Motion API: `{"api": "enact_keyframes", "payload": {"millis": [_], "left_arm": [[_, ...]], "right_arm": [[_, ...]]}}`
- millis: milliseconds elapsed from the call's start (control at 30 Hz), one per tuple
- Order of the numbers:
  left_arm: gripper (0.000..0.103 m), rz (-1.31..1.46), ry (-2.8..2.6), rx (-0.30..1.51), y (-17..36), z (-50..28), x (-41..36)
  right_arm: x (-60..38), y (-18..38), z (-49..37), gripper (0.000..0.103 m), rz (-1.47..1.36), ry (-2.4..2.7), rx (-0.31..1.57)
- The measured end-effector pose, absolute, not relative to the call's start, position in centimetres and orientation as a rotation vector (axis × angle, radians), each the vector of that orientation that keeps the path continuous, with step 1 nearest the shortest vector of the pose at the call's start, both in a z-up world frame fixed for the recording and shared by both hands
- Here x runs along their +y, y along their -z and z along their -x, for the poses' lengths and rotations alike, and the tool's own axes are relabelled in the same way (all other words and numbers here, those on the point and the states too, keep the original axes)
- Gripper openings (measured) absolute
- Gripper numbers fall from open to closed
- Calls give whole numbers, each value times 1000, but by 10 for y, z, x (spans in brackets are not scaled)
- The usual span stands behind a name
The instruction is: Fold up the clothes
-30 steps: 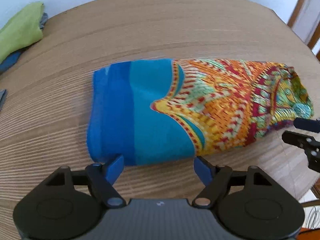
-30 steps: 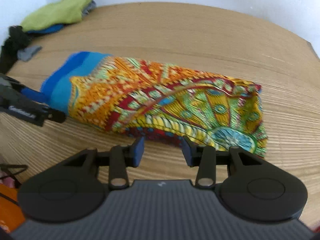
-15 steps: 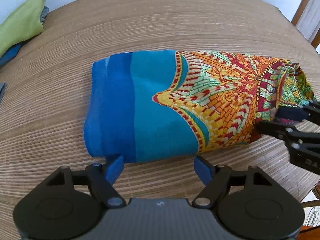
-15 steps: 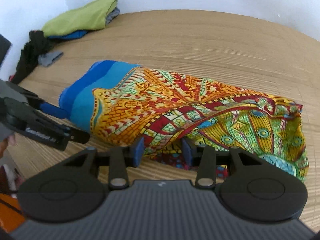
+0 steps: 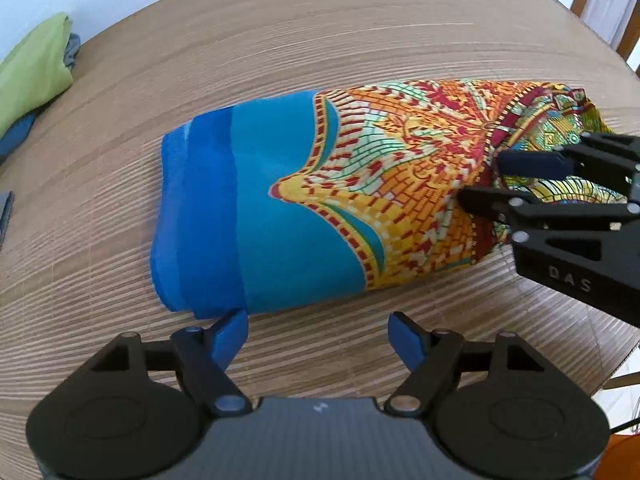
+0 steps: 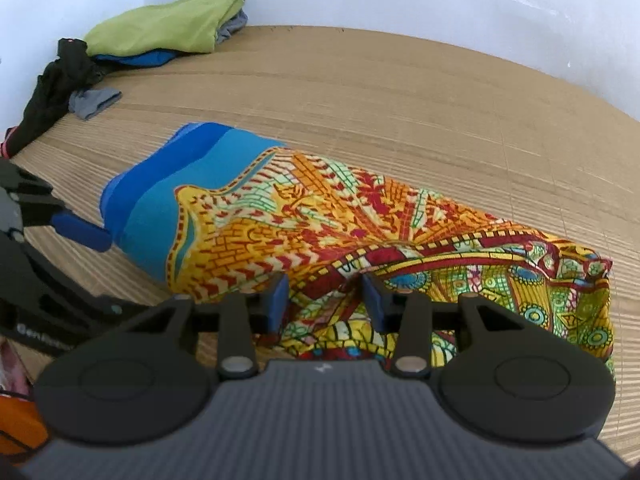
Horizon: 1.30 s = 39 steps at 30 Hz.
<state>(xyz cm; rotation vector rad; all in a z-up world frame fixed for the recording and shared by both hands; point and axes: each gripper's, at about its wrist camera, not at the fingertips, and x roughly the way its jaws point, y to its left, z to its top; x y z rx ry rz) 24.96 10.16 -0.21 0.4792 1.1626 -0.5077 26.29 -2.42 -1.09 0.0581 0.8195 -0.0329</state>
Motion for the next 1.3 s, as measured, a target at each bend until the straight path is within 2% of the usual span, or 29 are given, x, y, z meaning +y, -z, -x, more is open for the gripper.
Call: {"api": "enact_keyframes", "payload": {"millis": [300, 433, 500, 733, 1300], "left_arm": [[79, -428, 563, 1084, -16, -242, 89], [79, -416, 646, 1006, -29, -241, 64], [79, -407, 690, 999, -28, -244, 50], [78, -525, 710, 957, -8, -246, 3], [79, -503, 500, 995, 6, -293, 24]], "right_arm": [[-35, 6, -252, 43, -50, 53, 781], [-48, 5, -235, 43, 71, 147, 880], [-58, 9, -230, 43, 92, 179, 934], [-71, 14, -231, 43, 30, 173, 940], [-63, 16, -232, 43, 70, 151, 966]]}}
